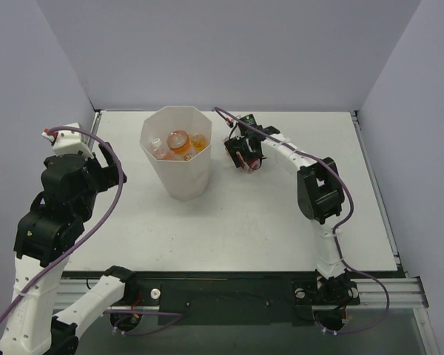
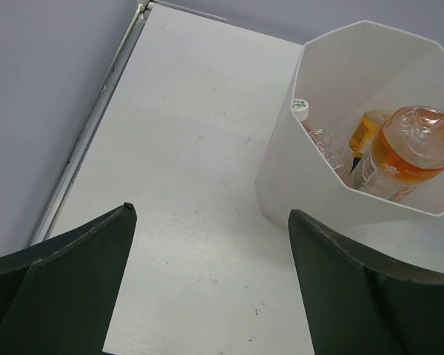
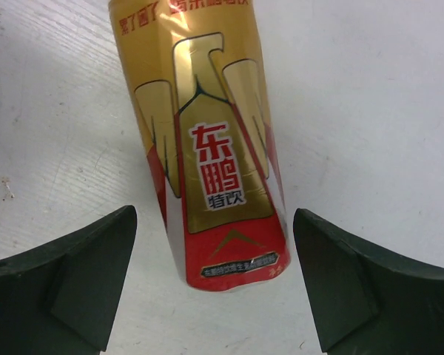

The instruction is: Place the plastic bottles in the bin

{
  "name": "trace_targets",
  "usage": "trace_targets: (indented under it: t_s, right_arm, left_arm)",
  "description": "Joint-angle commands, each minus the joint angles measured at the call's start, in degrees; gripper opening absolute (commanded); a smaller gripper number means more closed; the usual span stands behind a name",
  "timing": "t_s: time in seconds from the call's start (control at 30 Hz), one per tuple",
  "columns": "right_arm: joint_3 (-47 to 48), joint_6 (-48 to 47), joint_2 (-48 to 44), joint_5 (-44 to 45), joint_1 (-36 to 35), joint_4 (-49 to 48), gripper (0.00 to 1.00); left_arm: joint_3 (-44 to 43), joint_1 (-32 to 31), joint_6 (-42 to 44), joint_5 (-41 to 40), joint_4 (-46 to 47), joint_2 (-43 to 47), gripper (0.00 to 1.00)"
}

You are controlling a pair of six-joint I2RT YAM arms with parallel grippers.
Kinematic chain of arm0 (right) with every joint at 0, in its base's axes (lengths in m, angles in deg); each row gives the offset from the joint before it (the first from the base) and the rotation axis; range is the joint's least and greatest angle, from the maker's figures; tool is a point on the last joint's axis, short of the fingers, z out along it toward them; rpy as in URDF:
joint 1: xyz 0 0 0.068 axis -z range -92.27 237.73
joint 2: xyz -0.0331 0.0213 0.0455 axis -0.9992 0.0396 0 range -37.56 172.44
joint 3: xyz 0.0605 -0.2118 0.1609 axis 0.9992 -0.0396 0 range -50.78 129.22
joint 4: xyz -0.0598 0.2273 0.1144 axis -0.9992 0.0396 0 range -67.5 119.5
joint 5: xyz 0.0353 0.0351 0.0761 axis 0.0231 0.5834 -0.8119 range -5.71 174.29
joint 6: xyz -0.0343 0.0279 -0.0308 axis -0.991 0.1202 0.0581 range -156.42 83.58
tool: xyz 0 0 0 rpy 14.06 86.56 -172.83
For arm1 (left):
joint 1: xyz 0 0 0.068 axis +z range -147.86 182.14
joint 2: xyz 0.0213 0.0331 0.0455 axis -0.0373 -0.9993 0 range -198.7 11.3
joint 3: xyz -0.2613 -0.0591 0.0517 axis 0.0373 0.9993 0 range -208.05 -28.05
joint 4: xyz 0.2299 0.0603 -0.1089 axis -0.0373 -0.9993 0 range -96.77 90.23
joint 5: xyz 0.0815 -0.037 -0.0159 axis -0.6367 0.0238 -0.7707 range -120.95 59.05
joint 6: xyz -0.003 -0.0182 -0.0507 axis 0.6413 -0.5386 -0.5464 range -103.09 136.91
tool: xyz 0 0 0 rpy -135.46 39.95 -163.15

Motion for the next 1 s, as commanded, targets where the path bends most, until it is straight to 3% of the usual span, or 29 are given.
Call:
trace_targets:
  t_s: [0.0, 0.2, 0.43, 0.67, 0.97]
  right_arm:
    - [3.37, -0.31, 1.46, 0.09, 0.26, 2.95, 0.8]
    - [3.55, 1.54, 0.76, -2.9, 1.13, 3.12, 0.66]
    - [1.01, 2.15, -2.84, -3.26, 1.49, 3.91, 0.34]
    - [-3.12, 4.79, -14.16, 2.36, 1.49, 4.26, 0.33]
    - [-2.42, 6.28, -30.95, 2.37, -0.44, -0.73, 0.32]
  left_arm:
    - [-0.21, 0.44, -0.07, -0.97, 0.49, 0.35, 0.95]
    - [0.32, 0.44, -0.07, -1.06, 0.66, 0.44, 0.95]
    - [0.85, 0.44, -0.07, -0.79, 1.54, -0.35, 0.95]
    - [0.93, 0.44, 0.55, -1.59, 2.06, -0.62, 0.95]
    - [1.55, 0.44, -0.16, -1.41, 2.94, -0.97, 0.95]
